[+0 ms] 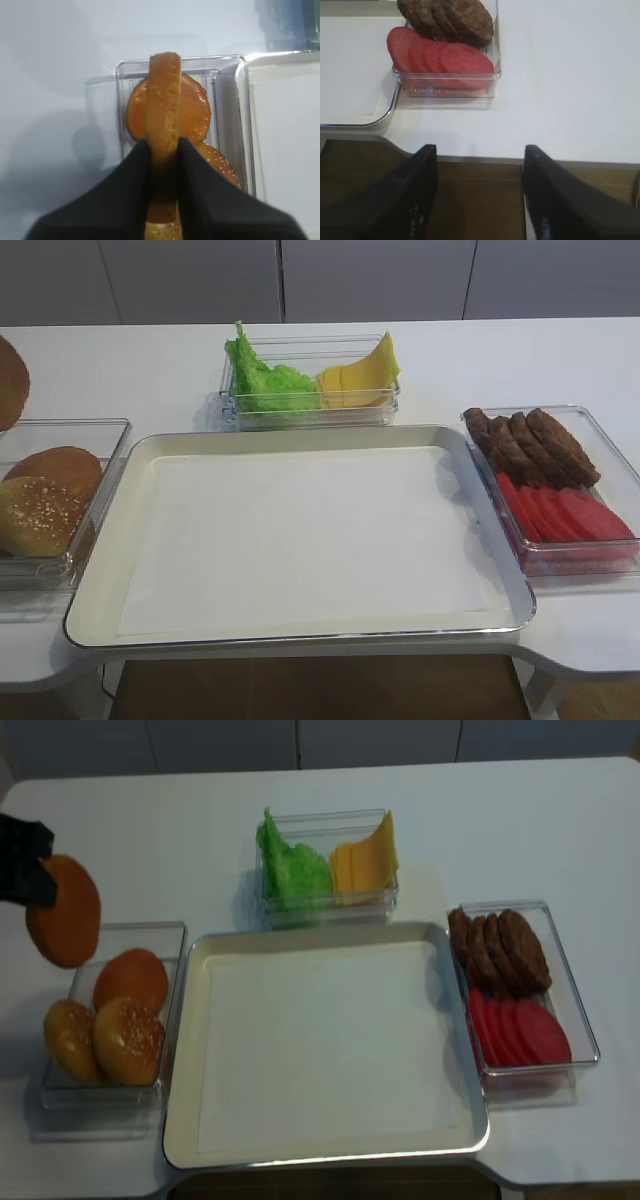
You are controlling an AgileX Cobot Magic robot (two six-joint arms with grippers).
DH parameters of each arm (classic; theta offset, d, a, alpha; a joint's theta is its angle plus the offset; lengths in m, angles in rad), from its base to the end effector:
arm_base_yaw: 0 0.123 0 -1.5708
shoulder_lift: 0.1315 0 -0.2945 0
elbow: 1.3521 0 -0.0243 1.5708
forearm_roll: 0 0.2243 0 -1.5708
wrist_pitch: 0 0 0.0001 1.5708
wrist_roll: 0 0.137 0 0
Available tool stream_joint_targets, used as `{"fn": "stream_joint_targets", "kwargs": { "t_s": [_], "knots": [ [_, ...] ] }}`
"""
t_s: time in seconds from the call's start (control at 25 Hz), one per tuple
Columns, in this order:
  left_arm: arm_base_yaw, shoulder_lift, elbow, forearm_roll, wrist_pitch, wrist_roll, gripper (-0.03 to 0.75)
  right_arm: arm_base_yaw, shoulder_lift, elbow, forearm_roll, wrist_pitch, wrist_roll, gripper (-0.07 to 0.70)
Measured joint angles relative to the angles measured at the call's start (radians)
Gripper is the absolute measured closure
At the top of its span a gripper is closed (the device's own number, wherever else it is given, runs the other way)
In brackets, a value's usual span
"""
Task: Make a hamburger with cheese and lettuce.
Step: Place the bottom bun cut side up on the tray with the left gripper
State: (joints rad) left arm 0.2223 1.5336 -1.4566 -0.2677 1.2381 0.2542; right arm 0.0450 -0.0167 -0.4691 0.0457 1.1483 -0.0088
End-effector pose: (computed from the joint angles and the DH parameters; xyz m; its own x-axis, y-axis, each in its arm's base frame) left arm 0.2979 0.0322 0.3183 -0.9236 -0.0459 -0.3807 0.0230 0.9844 -0.1744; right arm -0.0027 0.0056 0.2242 -0.5440 -0.0145 -0.8390 -0.0745 0.9967 0.0310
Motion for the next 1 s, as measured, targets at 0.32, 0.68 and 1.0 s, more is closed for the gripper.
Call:
{"fn": "stream_joint_targets", "kwargs": {
  "t_s": [0.32, 0.68, 1.0],
  "knots": [
    [-0.207, -0.019, -0.019, 0.079, 0.004, 0.049, 0.61, 0.0, 0.0, 0.0, 0.0, 0.0, 0.002, 0.201],
    [-0.473, -0.019, -0.019, 0.18, 0.004, 0.167, 0.611, 0.0, 0.0, 0.0, 0.0, 0.0, 0.002, 0.201],
    [-0.705, 0.015, -0.021, 0.302, -0.1, 0.233, 0.612, 0.0, 0.0, 0.0, 0.0, 0.0, 0.002, 0.201]
  ]
}}
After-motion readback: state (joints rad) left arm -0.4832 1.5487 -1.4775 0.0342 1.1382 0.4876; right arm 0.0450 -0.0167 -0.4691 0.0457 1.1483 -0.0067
